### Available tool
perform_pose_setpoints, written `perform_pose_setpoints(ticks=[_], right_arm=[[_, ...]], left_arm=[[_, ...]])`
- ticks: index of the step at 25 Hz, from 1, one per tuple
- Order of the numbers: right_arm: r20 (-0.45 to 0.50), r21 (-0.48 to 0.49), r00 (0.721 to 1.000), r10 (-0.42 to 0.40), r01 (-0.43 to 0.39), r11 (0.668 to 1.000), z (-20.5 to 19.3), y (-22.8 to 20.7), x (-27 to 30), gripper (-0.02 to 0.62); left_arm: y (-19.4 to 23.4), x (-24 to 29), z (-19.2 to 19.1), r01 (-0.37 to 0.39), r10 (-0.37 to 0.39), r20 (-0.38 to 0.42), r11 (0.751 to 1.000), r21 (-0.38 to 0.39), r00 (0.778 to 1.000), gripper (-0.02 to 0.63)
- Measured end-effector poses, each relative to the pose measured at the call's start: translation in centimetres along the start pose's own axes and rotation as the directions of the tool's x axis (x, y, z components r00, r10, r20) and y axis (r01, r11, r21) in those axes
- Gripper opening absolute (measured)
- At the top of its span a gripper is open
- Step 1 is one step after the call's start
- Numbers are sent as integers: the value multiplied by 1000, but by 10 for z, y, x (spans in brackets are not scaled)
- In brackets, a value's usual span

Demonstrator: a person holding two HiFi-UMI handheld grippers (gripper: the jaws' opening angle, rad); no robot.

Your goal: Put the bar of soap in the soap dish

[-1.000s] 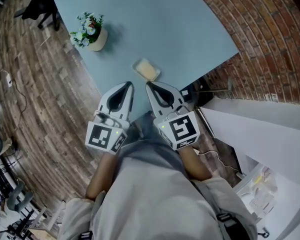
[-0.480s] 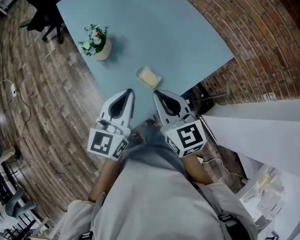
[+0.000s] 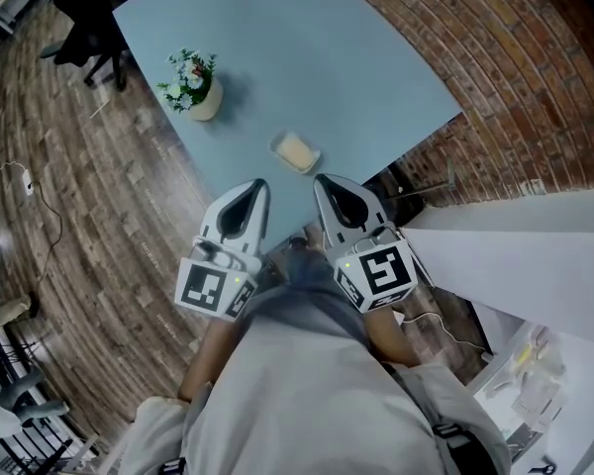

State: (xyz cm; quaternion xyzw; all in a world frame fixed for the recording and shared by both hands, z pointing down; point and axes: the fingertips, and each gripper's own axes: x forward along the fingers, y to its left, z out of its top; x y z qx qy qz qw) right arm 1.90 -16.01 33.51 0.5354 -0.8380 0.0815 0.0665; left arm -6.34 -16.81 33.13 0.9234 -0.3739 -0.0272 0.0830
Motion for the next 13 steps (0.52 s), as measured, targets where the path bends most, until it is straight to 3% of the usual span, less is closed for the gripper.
perform_pose_setpoints(ticks=[13], right_arm=[[51,-5,999,0,0,1000,25,6,-11,12]], left_arm=[[-1,-8,13,-1,1,16,1000,20,1000,3]])
